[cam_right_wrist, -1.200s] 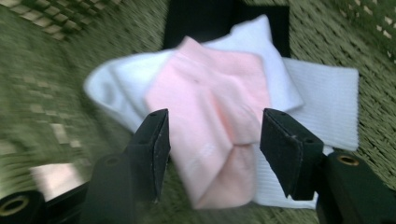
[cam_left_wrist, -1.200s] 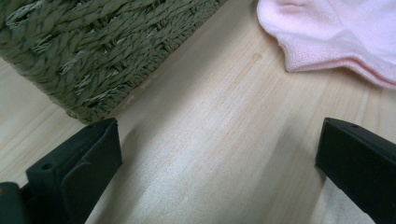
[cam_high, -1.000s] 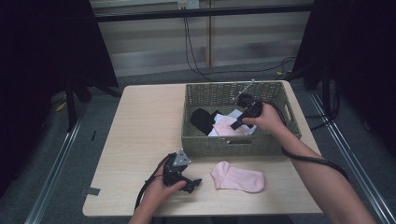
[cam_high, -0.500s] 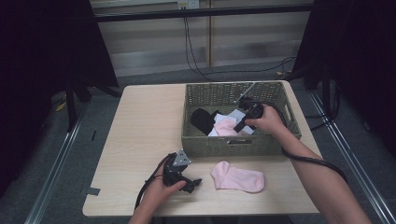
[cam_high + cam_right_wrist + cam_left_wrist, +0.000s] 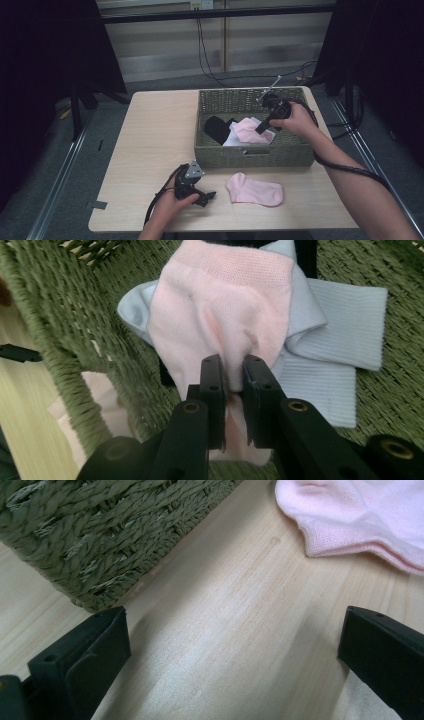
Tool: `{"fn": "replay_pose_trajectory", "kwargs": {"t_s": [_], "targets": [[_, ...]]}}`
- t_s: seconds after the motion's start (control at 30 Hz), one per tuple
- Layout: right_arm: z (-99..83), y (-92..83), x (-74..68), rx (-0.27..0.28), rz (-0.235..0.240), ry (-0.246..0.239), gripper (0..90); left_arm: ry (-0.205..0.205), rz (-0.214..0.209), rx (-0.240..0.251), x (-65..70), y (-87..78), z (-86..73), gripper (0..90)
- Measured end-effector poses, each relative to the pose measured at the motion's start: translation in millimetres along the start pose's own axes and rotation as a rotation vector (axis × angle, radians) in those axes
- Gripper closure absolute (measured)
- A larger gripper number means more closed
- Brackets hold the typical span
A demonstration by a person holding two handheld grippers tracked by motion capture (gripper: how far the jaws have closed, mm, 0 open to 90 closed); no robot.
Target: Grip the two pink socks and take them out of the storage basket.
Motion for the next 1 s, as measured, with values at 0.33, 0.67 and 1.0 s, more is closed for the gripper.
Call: {"fn": "replay_pose_trajectory", "kwargs": {"t_s": [0.33, 0.67, 1.0], "targets": [[2.9, -23.4, -8.7, 0.001, -0.01, -0.03, 80.3, 0.0, 0.001, 0.001, 0.0, 0.0, 0.0, 0.0], [8.7, -49.2, -24.3, 0.001, -0.015, -0.069, 80.2, 0.0, 0.003, -0.001, -0.1, -0.1, -0.1, 0.0], [11.7, -64.0, -44.8, 0.007, -0.009, -0.105, 80.2, 0.001, 0.003, -0.002, -0.1, -0.1, -0.1, 0.0]]}}
Point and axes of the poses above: each handheld gripper's, and its own axes: y roughly forward along the jaws, z roughly out of its top, x roughly to its right, the point moved 9 cm from there along y, roughly forward along the jaws, and after that the axes turned 4 degrees about z, right-handed, at the moved point
